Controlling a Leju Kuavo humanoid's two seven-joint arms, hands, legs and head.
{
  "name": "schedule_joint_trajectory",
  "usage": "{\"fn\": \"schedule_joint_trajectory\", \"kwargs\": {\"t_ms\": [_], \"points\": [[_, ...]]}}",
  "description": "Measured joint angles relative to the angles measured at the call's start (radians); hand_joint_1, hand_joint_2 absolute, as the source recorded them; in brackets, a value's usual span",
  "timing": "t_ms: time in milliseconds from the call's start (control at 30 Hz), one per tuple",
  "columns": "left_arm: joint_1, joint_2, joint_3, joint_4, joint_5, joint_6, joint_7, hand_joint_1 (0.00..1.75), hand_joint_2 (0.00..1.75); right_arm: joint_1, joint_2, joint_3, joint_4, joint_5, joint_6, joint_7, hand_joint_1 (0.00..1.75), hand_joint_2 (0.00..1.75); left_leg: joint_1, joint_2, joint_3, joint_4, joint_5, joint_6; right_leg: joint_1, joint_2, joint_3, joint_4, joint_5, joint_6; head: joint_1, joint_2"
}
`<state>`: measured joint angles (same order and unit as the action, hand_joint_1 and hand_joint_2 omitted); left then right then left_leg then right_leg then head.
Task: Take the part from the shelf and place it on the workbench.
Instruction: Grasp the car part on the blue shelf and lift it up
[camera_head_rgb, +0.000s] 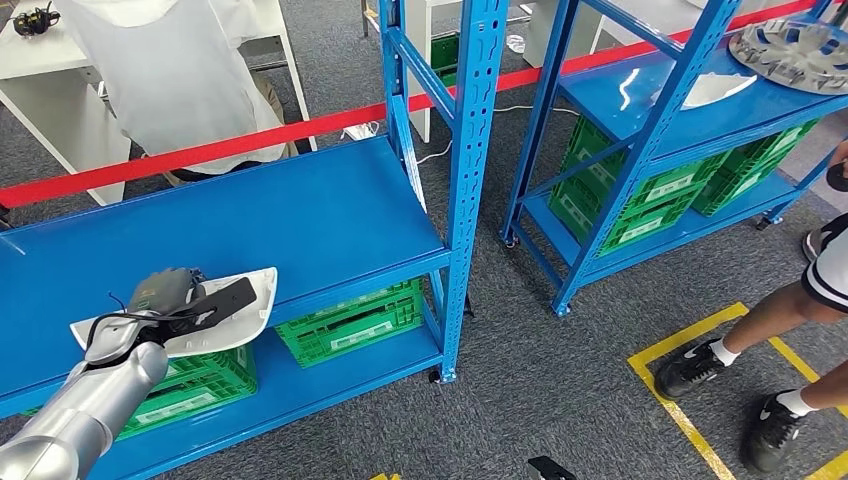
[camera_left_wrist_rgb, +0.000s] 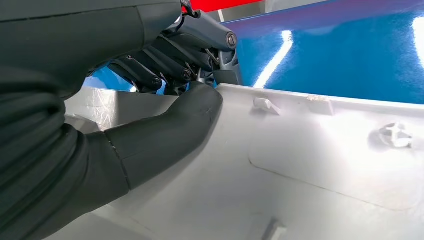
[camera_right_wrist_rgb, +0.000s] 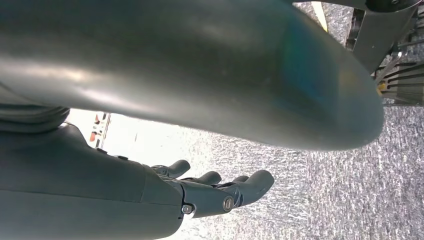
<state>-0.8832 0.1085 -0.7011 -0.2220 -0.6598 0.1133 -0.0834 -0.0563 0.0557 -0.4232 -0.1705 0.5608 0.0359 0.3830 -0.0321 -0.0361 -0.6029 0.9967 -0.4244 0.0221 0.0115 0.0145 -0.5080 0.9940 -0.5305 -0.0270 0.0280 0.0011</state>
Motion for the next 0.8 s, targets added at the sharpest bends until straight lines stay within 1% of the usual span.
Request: {"fn": "schedule_joint_trajectory", "kwargs": {"t_ms": [200,300,467,633,700,800], "points": [[0.0,-0.009,0.025,-0.002,0.016,0.005,-0.059,1.75,1.75,0.0,0.0,-0.002,0.0,0.003,0.0,0.0,0.0,0.0,0.0,0.0,0.0,0.0,0.0,0.0,0.0,0.0,0.0,0.0,0.0,0.0,0.0,0.0],[0.0,-0.015,0.032,-0.003,0.011,0.028,-0.082,1.75,1.75,0.0,0.0,-0.007,0.0,0.004,0.0,0.0,0.0,0.0,0.0,0.0,0.0,0.0,0.0,0.0,0.0,0.0,0.0,0.0,0.0,0.0,0.0,0.0],[0.001,-0.029,0.053,-0.004,0.023,0.092,-0.084,1.75,1.75,0.0,0.0,-0.019,0.0,0.002,0.0,0.0,0.0,0.0,0.0,0.0,0.0,0.0,0.0,0.0,0.0,0.0,0.0,0.0,0.0,0.0,0.0,0.0],[0.001,-0.041,0.088,-0.008,0.055,0.102,-0.098,1.75,1.75,0.0,0.0,-0.024,0.0,0.002,0.0,0.0,0.0,0.0,0.0,0.0,0.0,0.0,0.0,0.0,0.0,0.0,0.0,0.0,0.0,0.0,0.0,0.0],[0.0,-0.047,0.1,-0.011,0.068,0.108,-0.115,1.75,1.75,0.0,0.0,-0.025,0.0,0.002,0.0,0.0,0.0,0.0,0.0,0.0,0.0,0.0,0.0,0.0,0.0,0.0,-0.001,0.0,0.0,0.0,0.0,0.0],[-0.004,-0.058,0.124,-0.019,0.093,0.131,-0.161,1.75,1.75,0.0,0.0,-0.026,0.0,0.003,0.0,0.0,0.0,0.0,0.0,0.0,0.0,0.0,0.0,0.0,0.0,0.0,-0.001,0.0,0.0,0.0,0.0,0.0]]}}
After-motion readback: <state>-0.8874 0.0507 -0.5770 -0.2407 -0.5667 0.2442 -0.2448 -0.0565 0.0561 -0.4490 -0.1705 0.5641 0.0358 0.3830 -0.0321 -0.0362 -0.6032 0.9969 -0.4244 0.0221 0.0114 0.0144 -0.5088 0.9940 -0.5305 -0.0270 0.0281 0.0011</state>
